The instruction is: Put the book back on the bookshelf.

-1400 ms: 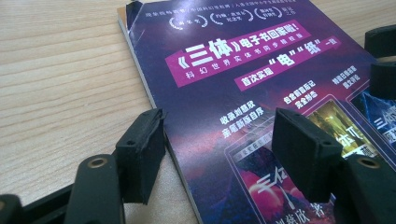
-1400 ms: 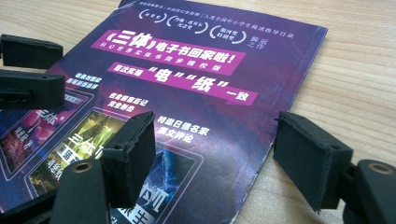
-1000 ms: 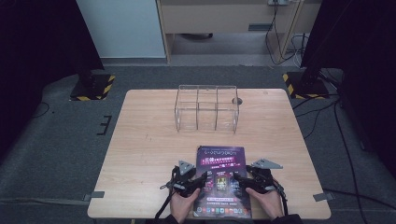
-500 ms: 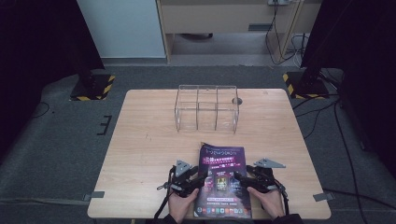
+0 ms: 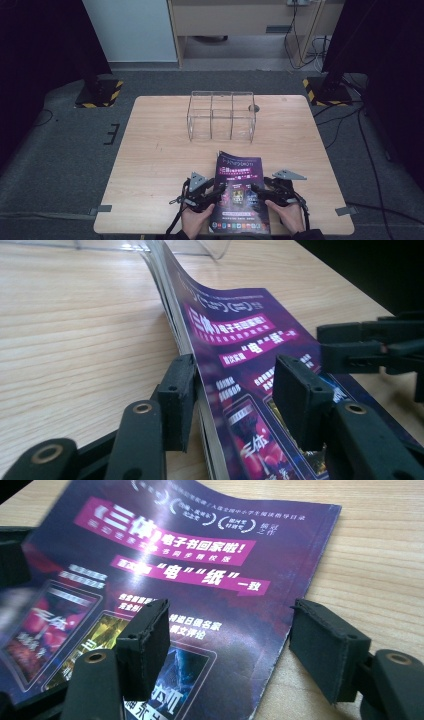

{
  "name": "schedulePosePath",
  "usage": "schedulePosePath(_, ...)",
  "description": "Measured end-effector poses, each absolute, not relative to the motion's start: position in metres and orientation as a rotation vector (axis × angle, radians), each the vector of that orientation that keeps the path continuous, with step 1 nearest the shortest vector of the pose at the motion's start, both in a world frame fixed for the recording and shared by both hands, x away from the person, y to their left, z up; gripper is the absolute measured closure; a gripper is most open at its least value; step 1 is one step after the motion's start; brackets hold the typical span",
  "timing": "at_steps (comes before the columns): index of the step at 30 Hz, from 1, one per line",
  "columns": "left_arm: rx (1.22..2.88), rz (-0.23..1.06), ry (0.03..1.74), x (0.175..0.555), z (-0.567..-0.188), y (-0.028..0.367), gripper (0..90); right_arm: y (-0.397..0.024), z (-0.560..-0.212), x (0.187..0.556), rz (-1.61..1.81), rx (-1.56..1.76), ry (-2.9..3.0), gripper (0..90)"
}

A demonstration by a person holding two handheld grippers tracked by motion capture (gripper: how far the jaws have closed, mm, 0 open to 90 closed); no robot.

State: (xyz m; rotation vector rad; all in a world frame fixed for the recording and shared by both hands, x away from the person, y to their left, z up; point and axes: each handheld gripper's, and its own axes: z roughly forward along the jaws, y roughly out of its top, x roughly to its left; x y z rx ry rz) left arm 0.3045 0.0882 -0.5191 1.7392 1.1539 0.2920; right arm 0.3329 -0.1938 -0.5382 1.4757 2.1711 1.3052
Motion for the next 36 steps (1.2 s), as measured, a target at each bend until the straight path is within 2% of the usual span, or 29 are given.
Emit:
schedulePosePath(7, 1.741, 0.262, 1.133, 0.306, -0.519, 0.087, 50.5, -0.194, -0.538, 0.333, 1.308, 1.470, 2.169, 32.2)
schedulePosePath(11, 1.798, 0.331, 1.102, 0.304, -0.518, 0.080, 46.9, -0.195, -0.538, 0.333, 1.307, 1.467, 2.170, 33.1)
schedulePosePath(16, 1.860, 0.378, 1.173, 0.307, -0.522, 0.081, 44.5, -0.194, -0.538, 0.333, 1.291, 1.454, 2.180, 32.7)
schedulePosePath(21, 1.912, 0.377, 1.243, 0.314, -0.529, 0.084, 45.4, -0.192, -0.538, 0.333, 1.282, 1.452, 2.184, 31.6)
schedulePosePath(26, 1.921, 0.359, 1.248, 0.319, -0.532, 0.084, 42.7, -0.192, -0.538, 0.333, 1.282, 1.450, 2.182, 30.5)
schedulePosePath(32, 1.925, 0.426, 1.263, 0.326, -0.534, 0.079, 32.9, -0.192, -0.538, 0.333, 1.275, 1.441, 2.187, 29.5)
schedulePosePath(36, 1.916, 0.417, 1.266, 0.325, -0.534, 0.073, 31.5, -0.192, -0.538, 0.332, 1.276, 1.447, 2.186, 29.5)
